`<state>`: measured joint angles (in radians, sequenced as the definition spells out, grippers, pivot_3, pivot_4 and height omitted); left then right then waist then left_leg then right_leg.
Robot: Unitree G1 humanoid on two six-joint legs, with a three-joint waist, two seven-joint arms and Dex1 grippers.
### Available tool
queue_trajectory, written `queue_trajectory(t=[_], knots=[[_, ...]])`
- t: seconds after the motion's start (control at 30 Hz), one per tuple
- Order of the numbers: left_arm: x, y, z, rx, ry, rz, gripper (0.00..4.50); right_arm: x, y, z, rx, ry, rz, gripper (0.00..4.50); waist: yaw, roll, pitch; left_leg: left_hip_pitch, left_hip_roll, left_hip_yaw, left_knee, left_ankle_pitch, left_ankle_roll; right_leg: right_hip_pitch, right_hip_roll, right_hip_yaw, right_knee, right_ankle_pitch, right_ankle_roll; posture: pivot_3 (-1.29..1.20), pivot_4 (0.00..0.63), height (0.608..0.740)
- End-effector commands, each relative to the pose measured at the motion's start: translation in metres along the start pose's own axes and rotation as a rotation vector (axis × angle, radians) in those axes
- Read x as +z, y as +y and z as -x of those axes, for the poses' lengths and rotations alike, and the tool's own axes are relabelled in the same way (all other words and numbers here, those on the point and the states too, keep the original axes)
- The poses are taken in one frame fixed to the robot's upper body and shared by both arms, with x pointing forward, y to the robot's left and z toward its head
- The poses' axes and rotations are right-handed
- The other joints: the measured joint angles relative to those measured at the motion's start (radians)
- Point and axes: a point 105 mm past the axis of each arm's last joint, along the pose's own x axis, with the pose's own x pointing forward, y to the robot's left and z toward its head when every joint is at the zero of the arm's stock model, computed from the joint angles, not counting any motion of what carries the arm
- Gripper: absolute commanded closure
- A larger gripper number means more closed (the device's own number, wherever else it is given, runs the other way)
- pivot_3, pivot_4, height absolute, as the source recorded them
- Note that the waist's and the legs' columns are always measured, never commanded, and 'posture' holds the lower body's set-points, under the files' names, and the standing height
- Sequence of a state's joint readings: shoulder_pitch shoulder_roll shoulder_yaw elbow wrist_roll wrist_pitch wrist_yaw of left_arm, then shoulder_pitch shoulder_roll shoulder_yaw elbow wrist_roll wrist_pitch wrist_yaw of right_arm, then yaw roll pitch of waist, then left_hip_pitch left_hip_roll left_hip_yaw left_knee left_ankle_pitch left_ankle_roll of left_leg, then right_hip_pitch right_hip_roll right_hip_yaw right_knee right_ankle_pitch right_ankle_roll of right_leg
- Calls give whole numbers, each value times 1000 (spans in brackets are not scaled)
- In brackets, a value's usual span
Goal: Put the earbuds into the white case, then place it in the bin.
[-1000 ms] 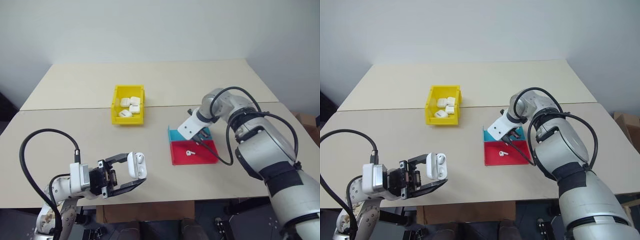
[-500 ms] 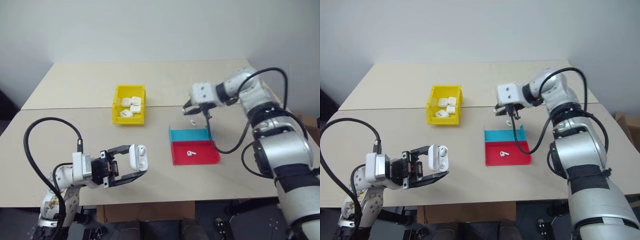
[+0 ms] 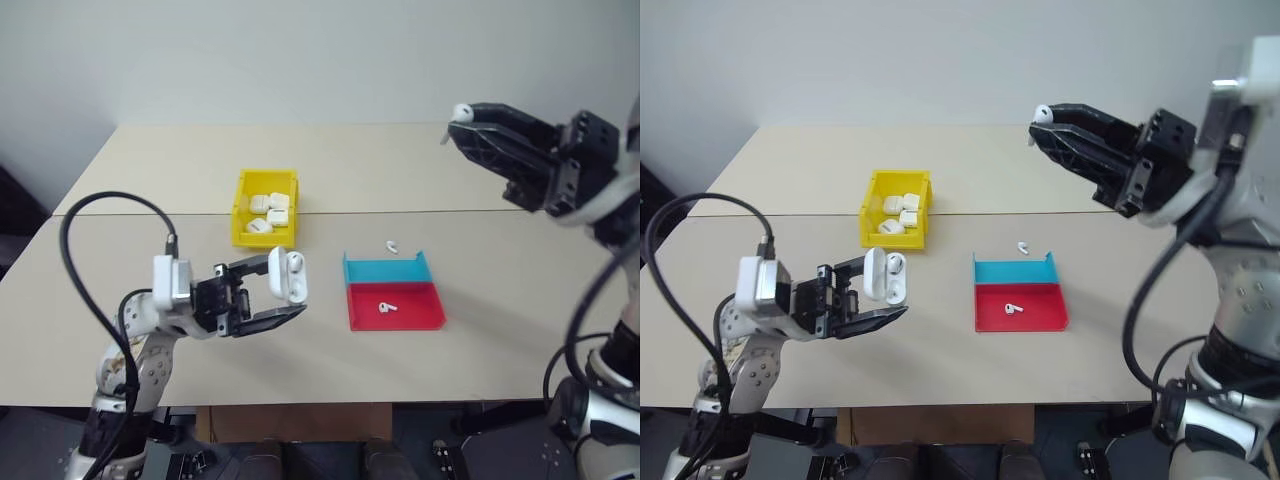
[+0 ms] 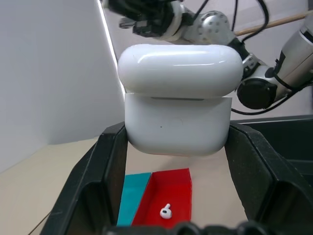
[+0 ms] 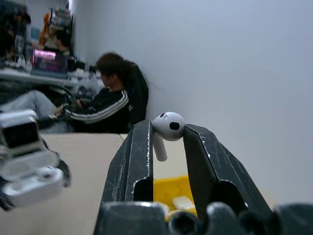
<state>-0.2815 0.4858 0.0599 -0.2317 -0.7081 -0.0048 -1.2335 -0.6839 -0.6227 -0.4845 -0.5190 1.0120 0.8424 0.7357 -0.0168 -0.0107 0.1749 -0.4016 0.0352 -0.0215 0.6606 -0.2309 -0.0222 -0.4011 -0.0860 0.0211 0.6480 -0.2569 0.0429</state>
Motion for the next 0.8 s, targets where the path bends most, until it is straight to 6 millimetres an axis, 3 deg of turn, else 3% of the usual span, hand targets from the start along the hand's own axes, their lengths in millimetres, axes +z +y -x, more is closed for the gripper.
queue_trajectory(t=[0.03,0.1,0.23,0.8], knots=[[7,4,-11,-8,-42,6,1746,3,29,-2,5,-59,-77,3438,0,0,0,0,0,0,0,0,0,0,0,0,0,0,0,0,150,740],[10,5,-17,-29,-69,18,1746,-7,44,-2,30,-40,-112,3438,3,0,0,-1,0,-1,0,0,0,0,0,0,0,0,0,0,150,740],[7,5,-26,-69,-64,34,1746,-19,56,-7,44,-9,-177,3438,1,0,0,-2,0,-1,1,0,0,-1,0,0,0,0,0,0,150,740],[9,4,-44,-78,-111,43,1746,-41,77,-15,168,60,-294,3438,2,-1,0,-2,0,-2,0,0,1,-1,1,0,-1,0,0,0,150,740]])
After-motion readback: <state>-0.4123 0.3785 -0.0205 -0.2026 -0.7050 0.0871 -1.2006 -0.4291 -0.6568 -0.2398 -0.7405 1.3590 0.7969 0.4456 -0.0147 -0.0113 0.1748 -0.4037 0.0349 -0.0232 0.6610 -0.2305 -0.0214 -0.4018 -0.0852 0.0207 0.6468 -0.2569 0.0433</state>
